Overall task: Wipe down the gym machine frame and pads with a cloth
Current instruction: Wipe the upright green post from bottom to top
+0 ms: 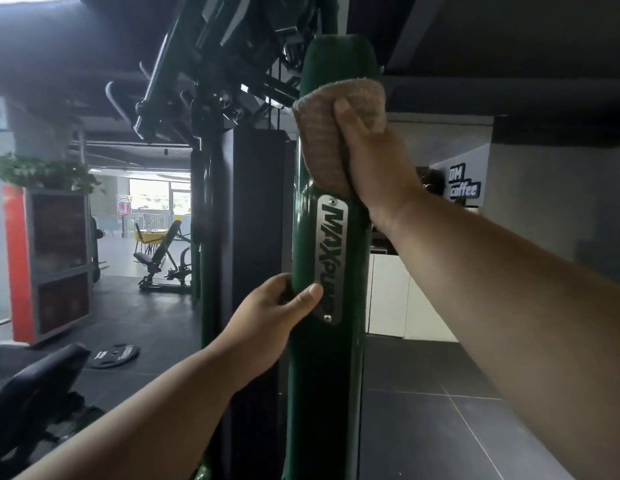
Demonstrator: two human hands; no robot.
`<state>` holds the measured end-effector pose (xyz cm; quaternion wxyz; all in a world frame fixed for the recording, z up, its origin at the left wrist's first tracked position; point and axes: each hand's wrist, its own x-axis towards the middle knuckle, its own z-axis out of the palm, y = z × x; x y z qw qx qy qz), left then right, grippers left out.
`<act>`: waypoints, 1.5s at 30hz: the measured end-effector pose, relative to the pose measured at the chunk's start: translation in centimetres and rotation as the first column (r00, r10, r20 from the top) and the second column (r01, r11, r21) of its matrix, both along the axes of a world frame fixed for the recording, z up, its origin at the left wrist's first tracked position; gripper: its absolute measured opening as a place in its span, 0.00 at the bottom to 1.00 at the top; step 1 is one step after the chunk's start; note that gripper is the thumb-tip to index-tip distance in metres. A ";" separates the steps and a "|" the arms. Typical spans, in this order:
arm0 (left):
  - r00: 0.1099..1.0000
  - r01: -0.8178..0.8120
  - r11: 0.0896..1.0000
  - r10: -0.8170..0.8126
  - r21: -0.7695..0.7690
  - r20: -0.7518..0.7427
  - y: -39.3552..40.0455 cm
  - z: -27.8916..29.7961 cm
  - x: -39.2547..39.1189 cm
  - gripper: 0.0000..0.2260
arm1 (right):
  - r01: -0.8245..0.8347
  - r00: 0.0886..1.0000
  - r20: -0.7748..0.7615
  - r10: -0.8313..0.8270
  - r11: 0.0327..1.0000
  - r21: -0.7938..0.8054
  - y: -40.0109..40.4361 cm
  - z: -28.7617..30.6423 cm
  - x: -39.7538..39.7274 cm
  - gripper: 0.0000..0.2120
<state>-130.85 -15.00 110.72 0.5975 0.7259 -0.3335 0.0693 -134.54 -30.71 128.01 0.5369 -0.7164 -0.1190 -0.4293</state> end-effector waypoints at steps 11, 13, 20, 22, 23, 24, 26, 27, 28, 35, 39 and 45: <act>0.999 0.035 0.999 -0.035 0.002 -0.006 0.2 0.2 0.4 0.18 | -0.065 0.994 -0.094 0.061 0.997 -0.043 -0.3 -0.8 -1.0 0.26; 0.999 0.032 0.999 -0.032 -0.003 0.000 0.1 0.1 0.3 0.16 | -0.153 0.979 -0.124 0.161 0.986 0.067 -0.3 2.0 -1.0 0.27; 1.000 0.020 1.000 -0.020 0.002 0.006 0.2 0.1 0.2 0.16 | -0.301 0.935 -0.120 0.334 0.926 0.227 -0.5 9.2 0.1 0.20; 1.000 0.024 1.000 -0.024 -0.003 -0.006 0.2 0.0 0.4 0.16 | -0.297 0.937 -0.121 0.327 0.930 0.216 -0.5 10.2 0.2 0.17; 1.000 0.030 1.000 -0.030 0.000 -0.007 0.2 -0.1 0.5 0.17 | -0.296 0.939 -0.119 0.324 0.933 0.206 -0.6 10.5 0.2 0.17; 0.999 0.034 0.999 -0.034 0.004 -0.007 0.2 -0.1 0.6 0.18 | -0.302 0.938 -0.115 0.327 0.934 0.192 -0.6 10.6 0.2 0.17; 0.999 0.032 0.999 -0.032 0.006 -0.002 0.2 -0.1 0.7 0.18 | -0.312 0.939 -0.093 0.330 0.934 0.173 -0.8 10.3 0.5 0.16; 1.000 0.026 1.000 -0.026 0.005 0.004 0.1 -0.2 0.8 0.17 | -0.298 0.944 -0.100 0.315 0.942 0.156 -0.8 9.8 0.6 0.16; 1.000 0.017 1.000 -0.017 0.006 0.009 0.1 -0.2 0.7 0.16 | -0.263 0.954 -0.113 0.279 0.955 0.137 -0.7 9.2 0.6 0.16; 1.000 -0.004 1.000 0.003 0.013 0.018 -0.1 -0.1 0.1 0.15 | -0.153 0.986 -0.056 0.157 0.986 0.065 -0.5 1.9 -0.4 0.15; 1.000 0.004 1.000 -0.004 -0.003 0.003 -0.1 -0.1 0.0 0.15 | -0.132 0.990 -0.036 0.134 0.990 0.043 -0.1 1.0 -0.5 0.19; 1.000 0.002 1.000 -0.002 0.007 0.005 -0.1 -0.2 0.4 0.17 | -0.173 0.971 -0.147 0.187 0.979 0.104 -0.3 6.8 -0.3 0.17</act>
